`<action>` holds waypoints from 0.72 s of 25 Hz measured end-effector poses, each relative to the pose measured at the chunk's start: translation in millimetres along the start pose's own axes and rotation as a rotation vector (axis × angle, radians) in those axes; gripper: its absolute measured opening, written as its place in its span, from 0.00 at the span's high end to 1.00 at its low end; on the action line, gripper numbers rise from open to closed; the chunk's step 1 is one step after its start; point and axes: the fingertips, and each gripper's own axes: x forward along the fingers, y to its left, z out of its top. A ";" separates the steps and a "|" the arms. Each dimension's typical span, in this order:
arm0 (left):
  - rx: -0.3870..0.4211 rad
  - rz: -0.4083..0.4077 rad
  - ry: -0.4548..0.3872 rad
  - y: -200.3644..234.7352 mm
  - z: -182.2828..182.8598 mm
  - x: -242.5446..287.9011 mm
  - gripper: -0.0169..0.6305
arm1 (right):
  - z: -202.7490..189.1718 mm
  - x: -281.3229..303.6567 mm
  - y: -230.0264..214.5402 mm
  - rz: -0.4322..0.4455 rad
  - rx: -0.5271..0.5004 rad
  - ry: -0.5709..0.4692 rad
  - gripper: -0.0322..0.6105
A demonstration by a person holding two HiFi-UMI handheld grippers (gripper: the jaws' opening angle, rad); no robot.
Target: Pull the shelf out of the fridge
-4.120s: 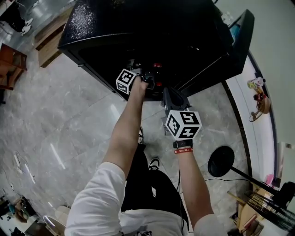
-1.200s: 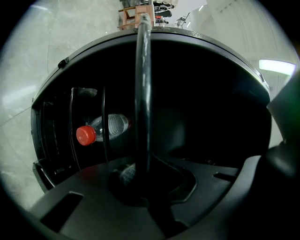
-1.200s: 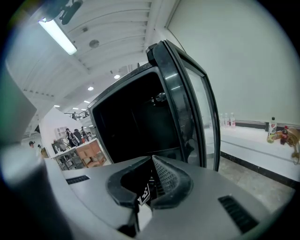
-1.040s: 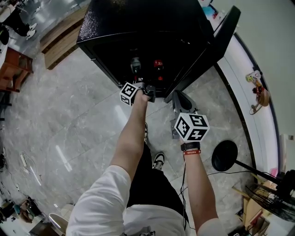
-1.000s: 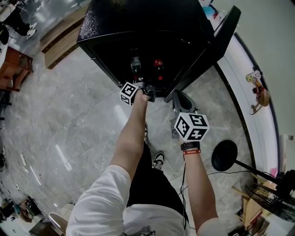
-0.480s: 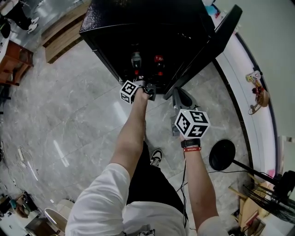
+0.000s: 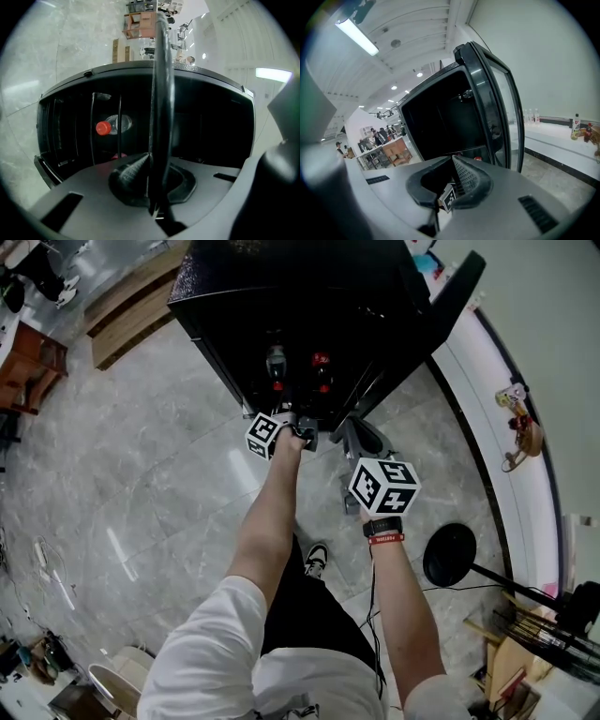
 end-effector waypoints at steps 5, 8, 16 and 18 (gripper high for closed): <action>0.001 -0.011 -0.003 -3.1 -1.4 -13.5 0.94 | -4.0 -5.0 -0.5 -0.003 -0.007 0.024 0.93; -0.001 -0.010 -0.007 -4.1 -3.0 -20.9 0.94 | -0.8 -9.6 -0.8 -0.006 -0.013 0.024 0.93; -0.002 -0.015 -0.018 -3.5 -8.8 -41.4 0.94 | 0.0 -26.6 -2.0 -0.007 -0.014 0.019 0.93; 0.003 -0.017 -0.011 -2.9 -10.9 -44.9 0.94 | -2.6 -30.2 -5.1 -0.009 -0.011 0.019 0.93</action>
